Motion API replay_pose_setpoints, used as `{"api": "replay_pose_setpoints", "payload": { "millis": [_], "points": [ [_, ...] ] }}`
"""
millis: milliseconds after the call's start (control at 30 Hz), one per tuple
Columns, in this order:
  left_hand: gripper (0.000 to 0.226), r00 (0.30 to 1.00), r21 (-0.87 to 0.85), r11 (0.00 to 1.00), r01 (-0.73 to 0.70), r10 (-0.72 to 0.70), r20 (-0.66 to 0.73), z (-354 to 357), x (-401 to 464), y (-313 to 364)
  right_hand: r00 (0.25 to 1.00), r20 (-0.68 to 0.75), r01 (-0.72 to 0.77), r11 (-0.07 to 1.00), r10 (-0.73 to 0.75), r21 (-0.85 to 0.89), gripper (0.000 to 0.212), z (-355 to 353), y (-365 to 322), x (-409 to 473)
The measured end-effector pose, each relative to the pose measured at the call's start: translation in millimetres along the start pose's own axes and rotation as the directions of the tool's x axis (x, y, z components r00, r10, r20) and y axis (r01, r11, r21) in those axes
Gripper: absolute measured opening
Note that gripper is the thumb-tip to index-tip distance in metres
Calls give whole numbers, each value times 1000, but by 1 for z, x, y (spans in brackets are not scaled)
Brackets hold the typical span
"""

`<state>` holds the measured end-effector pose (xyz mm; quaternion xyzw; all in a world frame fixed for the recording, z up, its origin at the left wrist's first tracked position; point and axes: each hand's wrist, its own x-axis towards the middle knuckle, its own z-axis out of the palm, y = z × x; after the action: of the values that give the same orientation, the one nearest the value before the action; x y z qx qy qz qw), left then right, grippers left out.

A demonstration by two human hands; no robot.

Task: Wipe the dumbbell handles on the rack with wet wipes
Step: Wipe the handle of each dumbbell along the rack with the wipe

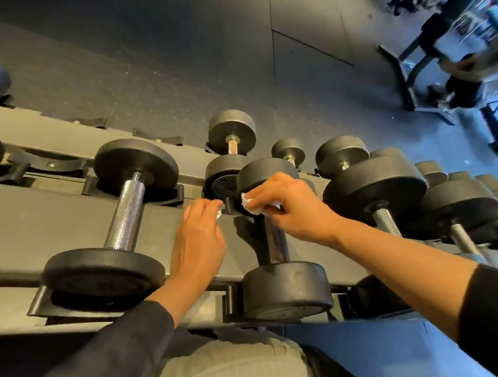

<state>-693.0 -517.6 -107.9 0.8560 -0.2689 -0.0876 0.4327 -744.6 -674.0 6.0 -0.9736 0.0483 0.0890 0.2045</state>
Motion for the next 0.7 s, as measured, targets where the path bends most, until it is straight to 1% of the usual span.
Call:
{"api": "replay_pose_setpoints", "payload": {
  "millis": [67,100,133,333,533,600,700],
  "points": [
    [38,1000,9,1000,-5,5,2,1,-1,-1,988,155,59,975,-26,-214,28,10,6,7],
    [37,1000,7,1000,-10,10,1,1,-1,-2,976,218,81,955,-17,-286,28,13,8,7],
    [37,1000,1,1000,-14,14,0,1,-1,-2,968,252,85,948,-5,-308,28,16,10,5],
    [36,999,-34,998,-44,44,-7,-1,-2,-3,967,246,-40,993,66,-113,30,12,11,-18],
    [37,998,-44,997,-57,57,4,0,-4,-4,963,231,-160,983,136,92,28,9,7,-30],
    [37,998,-40,997,-67,67,9,1,-3,-4,960,221,-190,980,171,65,33,11,7,-29],
    [35,996,-37,996,-83,84,17,2,-3,-5,959,175,-222,974,225,-38,39,17,5,-26]
  ]
}}
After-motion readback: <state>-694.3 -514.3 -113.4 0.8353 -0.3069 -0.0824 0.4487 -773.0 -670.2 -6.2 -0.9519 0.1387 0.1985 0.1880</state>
